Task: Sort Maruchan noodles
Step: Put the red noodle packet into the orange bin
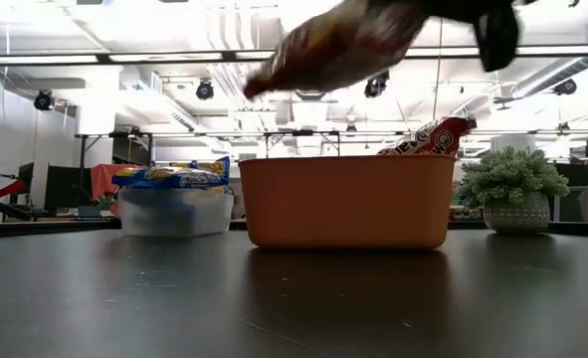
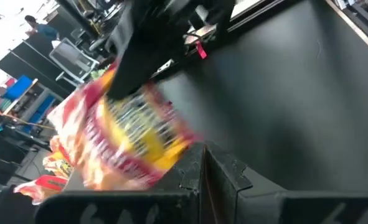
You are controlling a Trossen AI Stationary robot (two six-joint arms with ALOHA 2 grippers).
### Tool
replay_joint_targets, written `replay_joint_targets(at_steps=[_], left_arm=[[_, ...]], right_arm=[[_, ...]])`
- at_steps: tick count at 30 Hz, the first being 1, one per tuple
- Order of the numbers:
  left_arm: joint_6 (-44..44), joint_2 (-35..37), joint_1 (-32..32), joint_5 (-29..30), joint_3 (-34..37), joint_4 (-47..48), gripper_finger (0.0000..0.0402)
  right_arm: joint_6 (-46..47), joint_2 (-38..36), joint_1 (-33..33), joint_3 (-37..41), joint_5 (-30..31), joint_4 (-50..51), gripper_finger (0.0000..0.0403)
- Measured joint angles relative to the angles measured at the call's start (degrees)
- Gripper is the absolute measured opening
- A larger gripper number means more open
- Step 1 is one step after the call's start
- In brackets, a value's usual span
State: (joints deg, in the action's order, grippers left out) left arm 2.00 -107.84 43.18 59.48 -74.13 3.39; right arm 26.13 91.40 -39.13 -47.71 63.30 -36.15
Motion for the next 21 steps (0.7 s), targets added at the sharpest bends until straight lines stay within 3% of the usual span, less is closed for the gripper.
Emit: replay_joint_targets(at_steps=[10, 17, 21], left_arm=[[0.8, 2.8, -2.5, 0.1, 0.0, 7.0, 0.0000], [-1.5, 5.0, -5.0, 0.6, 4.2, 9.3, 0.0000], [-3.6, 9.1, -6.8, 4.5, 8.0, 8.8, 0.0000]], right_arm=[[2.6, 0.7, 10.0, -3.1, 3.3, 11.6, 0.0008], [4.1, 2.8, 11.4, -4.5, 7.4, 13.8, 0.0008], [4.9, 4.9, 11.8, -5.4, 7.7, 13.7, 0.0008]])
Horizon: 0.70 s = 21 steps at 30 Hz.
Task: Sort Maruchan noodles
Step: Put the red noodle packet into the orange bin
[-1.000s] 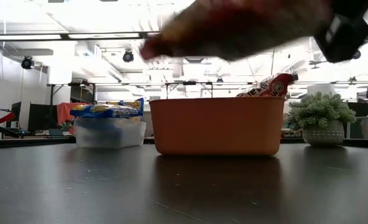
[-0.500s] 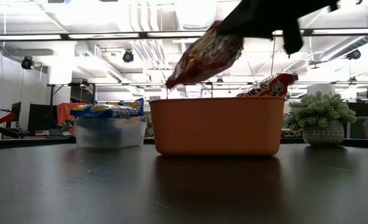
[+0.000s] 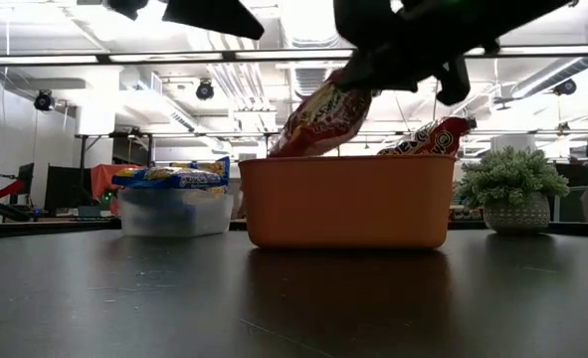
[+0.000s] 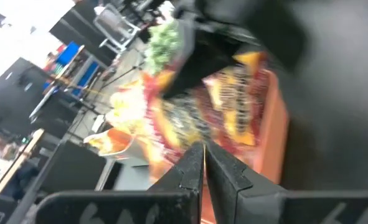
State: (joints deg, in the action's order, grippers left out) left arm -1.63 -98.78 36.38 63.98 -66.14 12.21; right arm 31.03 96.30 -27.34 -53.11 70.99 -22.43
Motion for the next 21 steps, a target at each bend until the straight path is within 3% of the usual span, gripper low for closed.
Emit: replay_joint_targets(at_steps=[9, 21], left_arm=[[-3.8, 8.8, -1.4, 3.0, 5.8, -1.1, 0.0000], [-6.2, 8.9, -1.3, 2.6, 8.0, -1.1, 0.0000]], right_arm=[[1.0, 5.9, 0.8, -3.9, 0.9, 0.2, 0.0009], [-2.4, 9.9, 1.0, -9.6, -0.4, 4.5, 0.0010]])
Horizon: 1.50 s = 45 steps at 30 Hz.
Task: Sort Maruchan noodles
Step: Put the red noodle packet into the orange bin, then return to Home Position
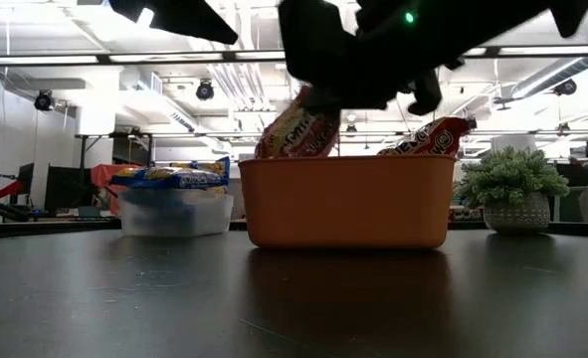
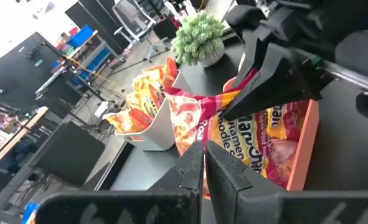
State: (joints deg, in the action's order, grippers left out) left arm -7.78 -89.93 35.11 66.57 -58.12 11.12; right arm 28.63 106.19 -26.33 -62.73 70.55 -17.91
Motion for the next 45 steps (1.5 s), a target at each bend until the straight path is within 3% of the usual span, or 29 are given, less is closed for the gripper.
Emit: replay_joint_targets(at_steps=[8, 16, 21, 38, 45], left_arm=[[-1.4, -0.3, -0.6, -0.1, 0.6, -0.5, 0.0000], [-2.3, -1.2, -1.9, -0.1, 1.1, -0.6, 0.0000], [-2.4, -2.8, -4.0, -0.1, 1.1, -0.8, 0.0000], [-1.8, -6.3, -8.2, -9.8, 1.1, -1.7, 0.0000], [0.2, -6.2, -7.9, -18.5, 1.1, -2.1, 0.0000]], right_arm=[[1.0, 0.4, -0.3, -2.8, -0.2, 5.3, 0.0053], [-1.0, 0.4, -1.3, -3.6, -0.3, 5.7, 0.0125], [-3.2, 0.1, -2.2, -4.2, -0.5, 5.7, 0.0146], [-12.6, -4.0, -5.7, -6.2, -0.5, 9.0, 0.0105], [-10.8, -11.5, -8.8, -5.4, -12.6, 24.5, 0.0069]])
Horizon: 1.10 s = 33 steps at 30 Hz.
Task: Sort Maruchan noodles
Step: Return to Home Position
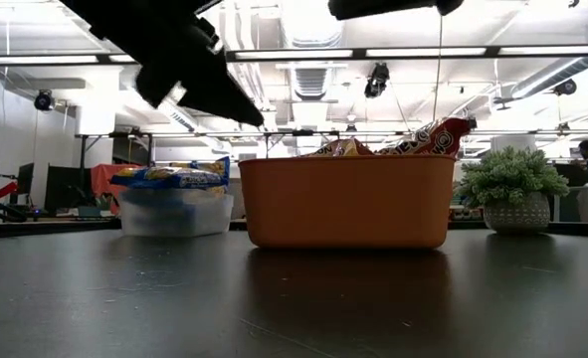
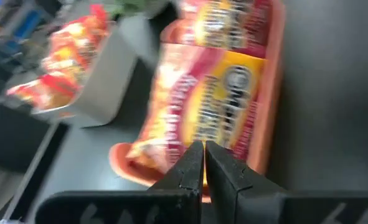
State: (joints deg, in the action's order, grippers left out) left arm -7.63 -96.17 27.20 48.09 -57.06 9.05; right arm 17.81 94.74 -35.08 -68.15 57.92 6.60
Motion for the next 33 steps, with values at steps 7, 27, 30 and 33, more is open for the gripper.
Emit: replay_joint_targets(at_steps=[7, 27, 30, 33], left_arm=[[7.3, 1.7, 3.0, -3.8, 0.1, 0.3, 0.0000], [22.2, 40.2, -1.8, -11.3, 35.6, -36.7, 0.0000], [22.0, 47.1, -2.9, -11.2, 40.4, -38.0, 0.0000], [22.0, 53.8, -3.8, -11.0, 44.2, -37.8, 0.0000]], right_arm=[[1.1, -7.8, -1.8, 8.6, -0.6, 5.6, 0.0038], [-25.0, -38.2, 6.9, 47.2, -23.2, -40.1, 0.0032], [-24.9, -42.9, 9.0, 50.0, -25.3, -40.1, 0.0032], [-25.6, -47.1, 10.3, 51.9, -26.3, -40.5, 0.0032]])
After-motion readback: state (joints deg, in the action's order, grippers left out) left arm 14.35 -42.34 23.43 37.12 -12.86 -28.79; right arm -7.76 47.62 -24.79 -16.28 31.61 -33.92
